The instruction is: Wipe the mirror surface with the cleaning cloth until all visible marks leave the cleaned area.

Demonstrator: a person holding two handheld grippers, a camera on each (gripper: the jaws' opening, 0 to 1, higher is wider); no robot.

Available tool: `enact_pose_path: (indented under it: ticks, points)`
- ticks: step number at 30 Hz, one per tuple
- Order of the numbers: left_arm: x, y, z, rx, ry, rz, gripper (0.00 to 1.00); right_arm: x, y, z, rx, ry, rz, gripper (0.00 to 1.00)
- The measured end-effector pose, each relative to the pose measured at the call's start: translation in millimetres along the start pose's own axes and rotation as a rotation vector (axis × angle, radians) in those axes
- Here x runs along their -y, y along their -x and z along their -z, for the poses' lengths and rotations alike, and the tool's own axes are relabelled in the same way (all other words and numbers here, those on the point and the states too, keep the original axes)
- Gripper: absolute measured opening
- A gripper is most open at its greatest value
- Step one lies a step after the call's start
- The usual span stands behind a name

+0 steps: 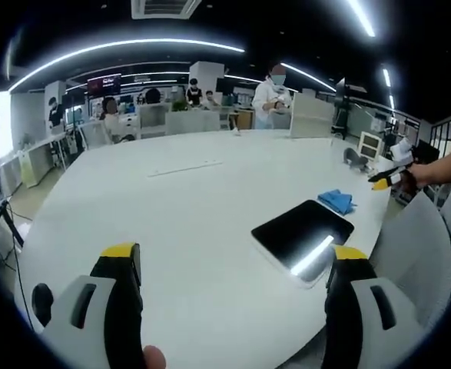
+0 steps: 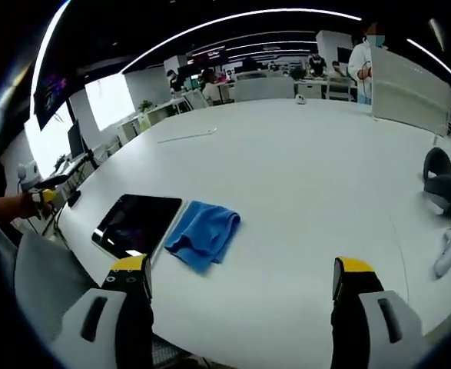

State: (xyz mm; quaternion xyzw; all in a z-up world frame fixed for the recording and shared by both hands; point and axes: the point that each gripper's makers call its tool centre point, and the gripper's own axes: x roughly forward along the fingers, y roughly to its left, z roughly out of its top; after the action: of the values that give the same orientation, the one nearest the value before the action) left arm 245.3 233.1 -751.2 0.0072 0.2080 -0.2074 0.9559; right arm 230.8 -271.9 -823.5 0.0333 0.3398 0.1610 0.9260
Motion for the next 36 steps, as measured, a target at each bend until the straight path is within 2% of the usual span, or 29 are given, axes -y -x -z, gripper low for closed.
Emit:
enact_pose_path:
  ticks: [3, 7, 9, 13, 17, 22, 31, 33, 36]
  points:
    - [-2.0, 0, -4.6, 0.015, 0.025, -0.007, 0.99, 2, 0, 1.5, 0.006, -0.003, 0.005, 0.94]
    - [1.7, 2, -10.9, 0.031, 0.016, 0.0, 0.99, -4, 2, 3.1, -0.001, -0.002, 0.0, 0.94]
    - [1.8, 2, -9.8, 0.033, 0.017, 0.003, 0.99, -5, 3, 3.3, -0.006, 0.048, 0.004, 0.96]
    - [-0.4, -2, 1.6, 0.012, 0.025, 0.011, 0.99, -7, 3, 7.5, -0.01, 0.007, 0.008, 0.98]
    - [-3.1, -4, 0.6, 0.024, 0.028, 0.017, 0.99, -8, 4, 4.2, 0.019, -0.02, 0.013, 0.98]
    - [-6.1, -5, -2.3, 0.03, 0.035, 0.012, 0.99, -10, 2, 5.9, 0.011, -0.032, 0.013, 0.98]
    - [-7.5, -4, -6.5, 0.027, 0.024, 0.018, 0.99, -18, -3, -0.5, 0.016, -0.018, 0.005, 0.98]
    - [-7.1, -5, -7.2, 0.025, 0.02, 0.019, 0.99, -18, -3, 2.3, -0.006, 0.003, 0.016, 0.95]
    - [-5.6, -7, -8.1, 0.021, 0.016, 0.026, 0.99, -19, -2, 2.0, -0.007, 0.004, 0.005, 0.96]
